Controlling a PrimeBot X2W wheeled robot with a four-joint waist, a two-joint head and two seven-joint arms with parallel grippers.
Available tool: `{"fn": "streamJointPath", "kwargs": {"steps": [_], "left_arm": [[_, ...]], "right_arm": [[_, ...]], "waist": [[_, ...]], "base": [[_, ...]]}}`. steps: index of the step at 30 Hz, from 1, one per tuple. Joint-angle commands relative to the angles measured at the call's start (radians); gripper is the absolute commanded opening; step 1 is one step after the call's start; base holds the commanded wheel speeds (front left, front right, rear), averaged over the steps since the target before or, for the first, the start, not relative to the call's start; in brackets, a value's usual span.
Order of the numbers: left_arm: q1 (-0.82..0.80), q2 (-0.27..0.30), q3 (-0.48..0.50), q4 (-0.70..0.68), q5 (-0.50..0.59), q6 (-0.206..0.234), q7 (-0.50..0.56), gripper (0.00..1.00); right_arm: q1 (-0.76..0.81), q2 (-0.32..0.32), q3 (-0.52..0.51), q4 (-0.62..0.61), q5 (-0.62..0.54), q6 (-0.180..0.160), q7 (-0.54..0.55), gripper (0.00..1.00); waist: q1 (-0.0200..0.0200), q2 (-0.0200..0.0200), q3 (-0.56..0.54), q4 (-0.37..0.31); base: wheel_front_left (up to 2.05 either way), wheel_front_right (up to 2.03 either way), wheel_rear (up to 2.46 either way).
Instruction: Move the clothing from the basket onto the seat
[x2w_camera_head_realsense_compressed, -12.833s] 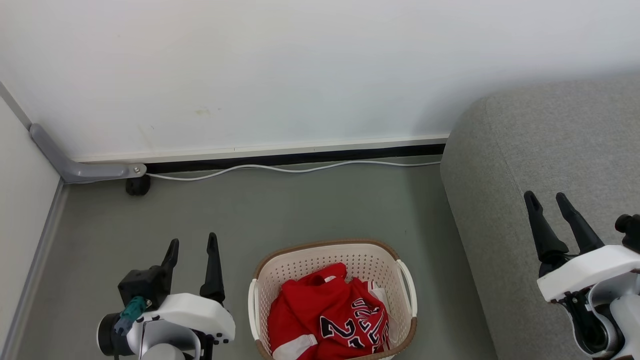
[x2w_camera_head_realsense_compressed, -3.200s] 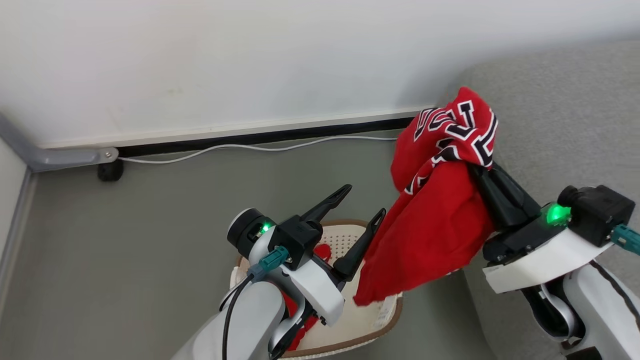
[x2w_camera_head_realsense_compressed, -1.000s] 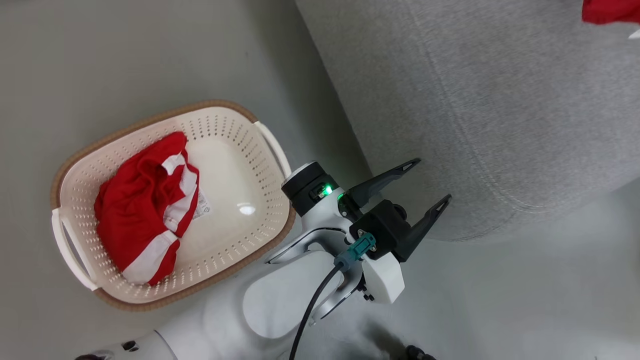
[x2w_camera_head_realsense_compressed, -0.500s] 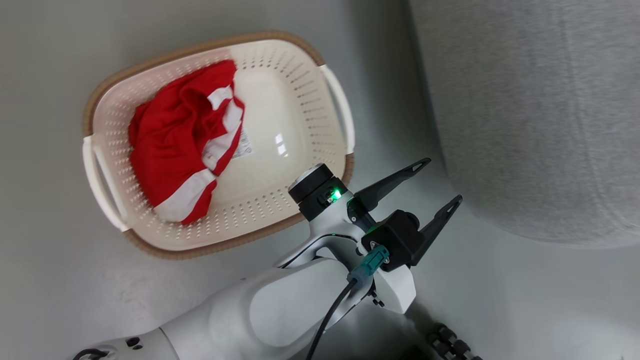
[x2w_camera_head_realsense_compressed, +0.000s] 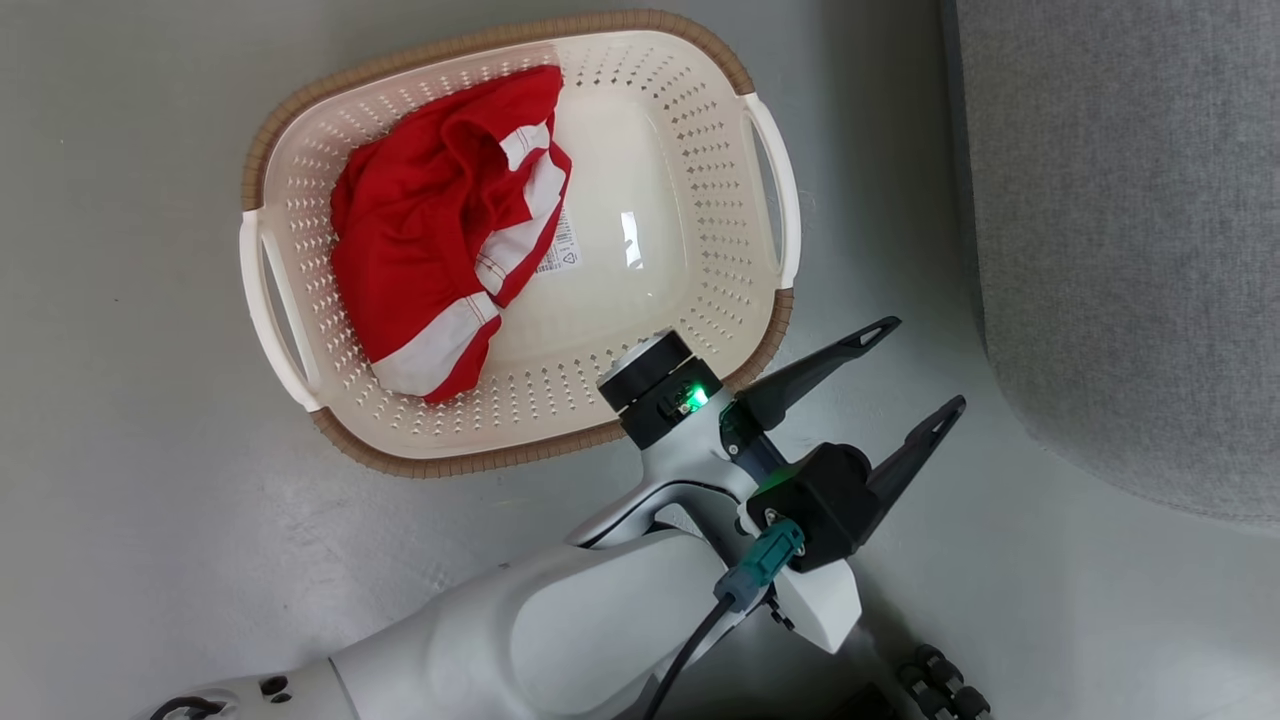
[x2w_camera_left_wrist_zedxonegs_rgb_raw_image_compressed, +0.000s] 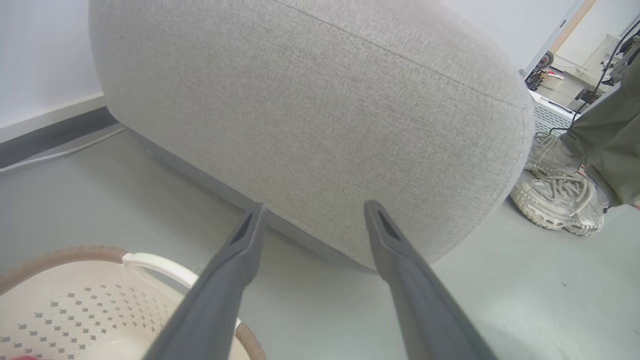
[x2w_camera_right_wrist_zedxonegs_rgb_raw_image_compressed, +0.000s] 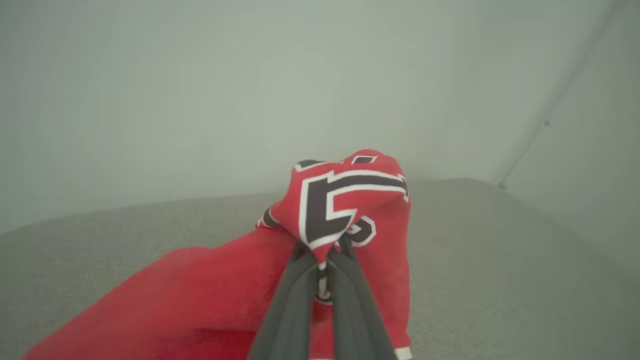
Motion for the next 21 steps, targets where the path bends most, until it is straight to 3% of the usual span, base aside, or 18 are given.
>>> {"fn": "streamJointPath", "kwargs": {"steps": [1,2,3,4,13,21], "left_arm": [[-0.005,-0.019,0.009,-0.033,0.013,0.008,-0.005,1.0],[-0.006,-0.019,0.009,-0.04,0.016,0.009,-0.005,1.0],[-0.005,-0.019,0.009,-0.042,0.015,0.01,-0.005,1.0],[-0.005,-0.019,0.009,-0.042,0.017,0.01,-0.005,1.0],[0.01,-0.019,0.014,-0.085,0.0,0.022,-0.006,1.0],[0.071,-0.019,0.063,-0.108,-0.013,-0.005,-0.006,1.0]], "right_arm": [[0.063,-0.057,-0.005,-0.019,0.024,0.001,-0.005,0.0],[0.083,-0.052,0.006,-0.022,0.031,0.001,-0.005,0.26],[0.106,-0.05,0.015,-0.029,0.035,0.001,-0.005,0.78],[0.124,-0.044,0.009,-0.037,0.045,0.001,-0.005,1.0],[0.31,-0.018,-0.019,-0.156,0.066,0.001,-0.005,1.0],[0.448,0.009,-0.01,-0.286,0.048,0.001,-0.005,1.0]], "waist": [[-0.0001,0.0,-0.005,0.0],[-0.0001,0.0,-0.01,0.001],[-0.0001,0.0,-0.015,0.002],[-0.0001,0.0,-0.022,0.004],[-0.0001,0.0,-0.136,0.028],[-0.0001,0.0,-0.293,0.062]], "base": [[0.0,0.0,0.0],[0.0,0.0,0.0],[0.0,0.0,0.0],[0.0,0.0,0.0],[0.0,0.0,0.0],[0.0,0.0,0.0]]}}
